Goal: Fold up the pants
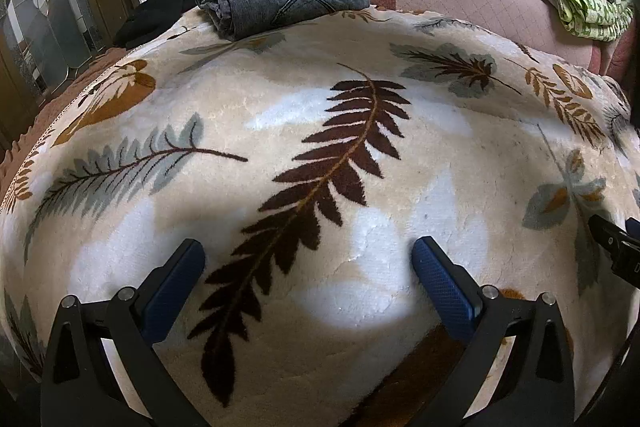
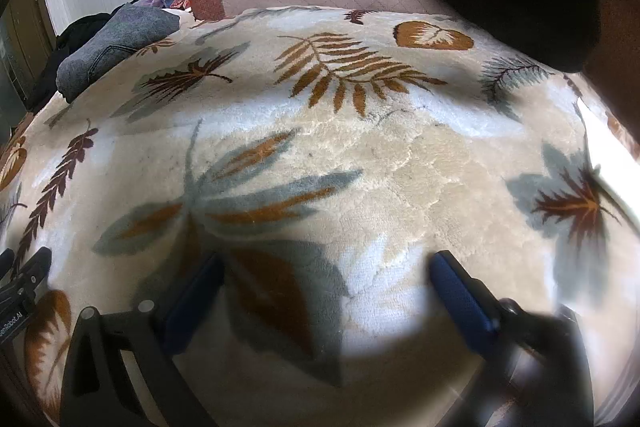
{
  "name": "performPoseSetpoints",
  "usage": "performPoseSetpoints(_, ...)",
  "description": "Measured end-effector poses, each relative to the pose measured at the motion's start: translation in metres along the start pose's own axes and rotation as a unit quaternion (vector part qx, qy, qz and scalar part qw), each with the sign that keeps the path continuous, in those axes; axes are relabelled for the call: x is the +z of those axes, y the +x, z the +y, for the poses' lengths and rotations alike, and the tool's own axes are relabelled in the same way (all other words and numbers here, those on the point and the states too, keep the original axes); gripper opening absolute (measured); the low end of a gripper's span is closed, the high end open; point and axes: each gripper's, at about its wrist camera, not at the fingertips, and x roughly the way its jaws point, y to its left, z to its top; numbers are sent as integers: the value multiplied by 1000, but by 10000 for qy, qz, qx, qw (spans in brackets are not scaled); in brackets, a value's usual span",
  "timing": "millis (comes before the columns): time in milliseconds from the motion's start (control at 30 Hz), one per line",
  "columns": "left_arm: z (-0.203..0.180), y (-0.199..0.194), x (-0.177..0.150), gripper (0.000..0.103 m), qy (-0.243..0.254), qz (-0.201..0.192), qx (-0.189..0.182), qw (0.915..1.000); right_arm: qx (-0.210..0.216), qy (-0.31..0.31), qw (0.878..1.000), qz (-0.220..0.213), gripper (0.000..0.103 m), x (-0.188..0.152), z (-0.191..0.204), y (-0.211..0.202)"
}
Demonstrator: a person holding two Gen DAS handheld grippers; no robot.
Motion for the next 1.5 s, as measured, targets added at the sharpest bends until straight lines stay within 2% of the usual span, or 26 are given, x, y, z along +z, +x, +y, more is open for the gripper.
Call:
performPoseSetpoints(933,-2,2,3,103,70,71,52,9999,-6,-21,10000,20,102,-2,-2,-1)
performPoseSetpoints(1100,7,-6,2,103,268,193,-369,9988,154,-191,9997,97,103,-1,-1,-11)
performPoseSetpoints(1167,12,-17,1,103,238,23,-381,9990,226,-238,9994,80,103,-3,-3,-23)
performPoseSetpoints(1267,19,-35,-2,103,122,-374,-491,9980,619,-38,9981,18,103,-8,-8,-43)
performPoseSetpoints(1333,25,-44,-2,103,38,-504,-498,9975,708,68,9974,-84,103,-11,-12,-54)
performPoseSetpoints(1400,35,-49,4,103,-97,-402,-481,9980,759,93,9968,-234,103,-13,-18,-65)
performPoseSetpoints(1500,51,-56,1,103,-430,-488,-591,9961,726,135,9966,-363,103,-13,-28,-75)
